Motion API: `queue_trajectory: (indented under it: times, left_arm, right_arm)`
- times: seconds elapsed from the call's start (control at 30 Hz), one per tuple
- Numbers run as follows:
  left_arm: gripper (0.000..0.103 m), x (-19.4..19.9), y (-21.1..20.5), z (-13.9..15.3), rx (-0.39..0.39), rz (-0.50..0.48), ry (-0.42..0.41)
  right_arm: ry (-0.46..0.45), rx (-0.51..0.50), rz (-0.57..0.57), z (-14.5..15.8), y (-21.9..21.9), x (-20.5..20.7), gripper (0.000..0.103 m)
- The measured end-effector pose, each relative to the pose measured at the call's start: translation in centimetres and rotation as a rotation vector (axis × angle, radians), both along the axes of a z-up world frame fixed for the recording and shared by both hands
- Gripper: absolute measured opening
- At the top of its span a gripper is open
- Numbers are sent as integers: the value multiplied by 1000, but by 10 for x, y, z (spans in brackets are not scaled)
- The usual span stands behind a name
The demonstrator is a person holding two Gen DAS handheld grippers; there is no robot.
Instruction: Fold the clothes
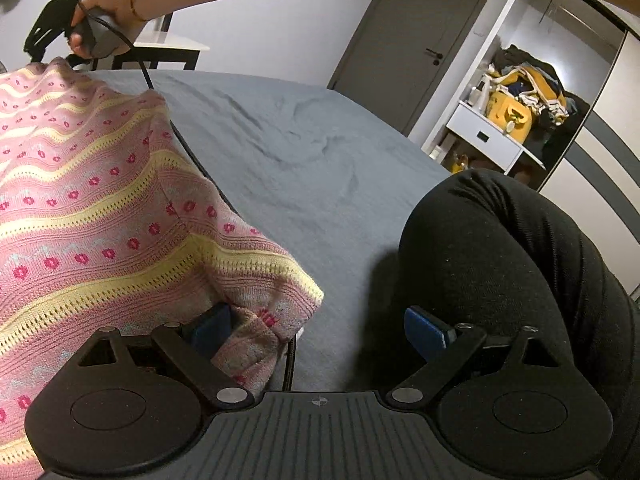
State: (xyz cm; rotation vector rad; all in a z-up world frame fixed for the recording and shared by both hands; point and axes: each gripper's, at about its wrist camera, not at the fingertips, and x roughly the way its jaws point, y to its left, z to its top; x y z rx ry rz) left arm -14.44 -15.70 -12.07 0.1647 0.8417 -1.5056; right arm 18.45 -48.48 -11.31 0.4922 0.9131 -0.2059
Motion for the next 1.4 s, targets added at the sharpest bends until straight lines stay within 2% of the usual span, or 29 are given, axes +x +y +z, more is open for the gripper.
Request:
queue_trajectory:
  times: [0.03,0.17,0.2,0.27,0.3,0.37,0.4,0.47,0.5,0.53,0.6,0.63,0.67,0.7,0.77,0.8,0.87,0.97,1.0,1.03,1.17,1.27,1.3,1.33,1.37,1.4]
  left_arm:
    - [92,0,-1,0,0,0,1]
    - [92,-1,-3,-1,0,7,3]
    - [92,-1,-3,-1,1,8,3]
    - [92,-2,-3,-2,2,9,2]
    - [92,-2,-3,-2,2,10,2]
    - [92,-3,-4,-2,2,11,1]
    - [92,-3,-5,-2,3,12,1]
    - [92,-2,-5,-3,3,12,2]
    - [92,-2,-5,-3,3,11,2]
    - [92,-3,-6,-3,3,11,1]
    - [92,-3,-6,-3,3,13,2]
    - [93,-3,-7,-3,4,13,2]
    - [93,-3,-7,-3,3,14,2]
    - [93,-3,-7,-4,3,15,3]
    - [93,-3,-7,-6,3,16,4]
    - [93,-2,-7,-6,3,16,5]
    - [93,-2,-7,-7,3,16,5]
    - [93,-2,-8,-6,4,18,5]
    - [93,-1,-8,-6,3,18,5]
    - [93,-1,-8,-6,3,18,5]
    - [93,0,-8,-6,0,17,10]
    - [93,0,-9,-8,0,16,10]
    - [92,0,-9,-9,1,16,10]
    - [92,0,-9,-9,0,15,9]
    - [92,1,-9,-10,0,14,10]
    - [92,1,-8,-10,1,13,11]
  right_arm:
    - [-12,-11,15,2,3,1,8]
    - [-166,-113,47,35,10,-4,6]
    - [-247,-109,30,44,9,-10,6]
    - [-308,-65,-29,48,2,-16,6]
    - [-305,-55,-57,46,-1,-17,6]
    - [-145,-89,-102,24,-4,-8,6]
    - [-100,-82,-109,15,-5,-7,6]
    - [-62,-31,-139,3,-7,-8,10]
    - [-49,-17,-150,-1,-7,-8,16]
    - [-52,-31,-149,2,-5,-9,31]
    - [-87,-118,-144,16,2,-10,52]
    - [-124,-166,-117,26,8,-8,59]
    - [-169,-193,-54,38,17,-7,60]
    - [-198,-192,16,48,26,-5,60]
    - [-181,-64,190,56,44,10,59]
    - [-166,-12,266,60,54,17,55]
    - [-97,-18,355,61,83,31,49]
    - [27,-109,423,52,120,51,31]
    - [52,-118,437,47,126,56,10]
    - [68,-122,433,43,130,60,3]
    - [19,-170,307,45,132,69,3]
    - [-40,-87,244,43,124,74,3]
    - [-45,-62,230,41,122,76,3]
    - [-12,-44,234,33,122,78,5]
    - [10,-29,234,28,119,77,9]
    - [4,-24,226,32,110,65,28]
